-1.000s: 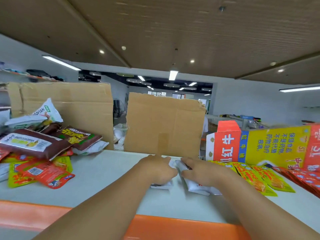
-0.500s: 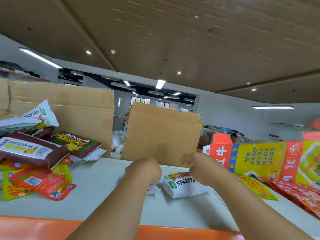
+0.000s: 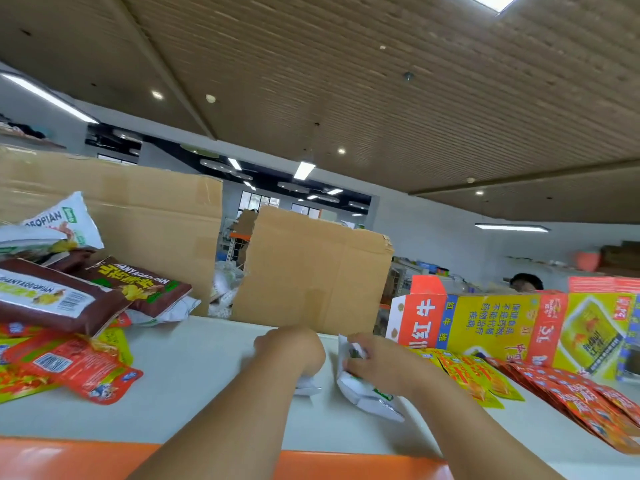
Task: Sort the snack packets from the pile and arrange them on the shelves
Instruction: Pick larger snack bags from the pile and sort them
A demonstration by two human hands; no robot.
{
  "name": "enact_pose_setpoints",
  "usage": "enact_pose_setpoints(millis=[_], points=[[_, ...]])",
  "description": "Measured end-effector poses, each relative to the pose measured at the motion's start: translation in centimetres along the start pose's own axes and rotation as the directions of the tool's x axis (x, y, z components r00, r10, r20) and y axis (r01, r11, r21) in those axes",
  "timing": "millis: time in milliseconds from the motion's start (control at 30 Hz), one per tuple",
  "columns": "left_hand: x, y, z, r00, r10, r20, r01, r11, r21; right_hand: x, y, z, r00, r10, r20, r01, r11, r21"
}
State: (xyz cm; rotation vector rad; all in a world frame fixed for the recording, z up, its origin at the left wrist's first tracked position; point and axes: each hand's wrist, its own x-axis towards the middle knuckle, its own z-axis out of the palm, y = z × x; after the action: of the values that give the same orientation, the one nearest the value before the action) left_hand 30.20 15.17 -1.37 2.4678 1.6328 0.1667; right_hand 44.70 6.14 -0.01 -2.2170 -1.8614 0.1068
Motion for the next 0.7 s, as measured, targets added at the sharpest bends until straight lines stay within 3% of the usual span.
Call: enact_pose_setpoints(millis=[233, 333, 400, 467, 600, 700], points=[[0.5, 0.1, 1.0, 0.999, -0.017, -0.047, 0.013, 0.996, -0.086, 1.6, -3.1, 0.9, 0.987, 0.111, 0.112, -0.100, 0.990, -0.097], [0.2, 0.2, 0.9, 1.000, -0.017, 0.020, 0.018, 0.998, -0.068, 2.3, -3.6, 1.6, 0.971, 0.149, 0.186, -0.089, 0.952, -0.294], [0.0, 0.3, 0.9, 0.999, -0.032, 0.044, 0.034, 0.997, -0.067, 2.6, -4.0, 2.2, 0.961, 0.218, 0.172, -0.116, 0.878, -0.464], [0.1, 0.3, 1.1, 0.997, -0.063, 0.035, 0.065, 0.997, -0.050, 2.7, -4.4, 2.8, 0.958, 0.237, 0.163, -0.119, 0.842, -0.526], [0.2, 0.0, 1.6, 0.996, -0.085, -0.010, 0.084, 0.994, -0.066, 2.1, -4.1, 3.4, 0.988, 0.091, 0.127, -0.013, 0.857, -0.515], [0.2, -0.1, 1.6, 0.995, -0.101, 0.002, 0.101, 0.994, -0.051, 1.3, -2.9, 2.9, 0.994, 0.088, 0.065, -0.061, 0.937, -0.345]])
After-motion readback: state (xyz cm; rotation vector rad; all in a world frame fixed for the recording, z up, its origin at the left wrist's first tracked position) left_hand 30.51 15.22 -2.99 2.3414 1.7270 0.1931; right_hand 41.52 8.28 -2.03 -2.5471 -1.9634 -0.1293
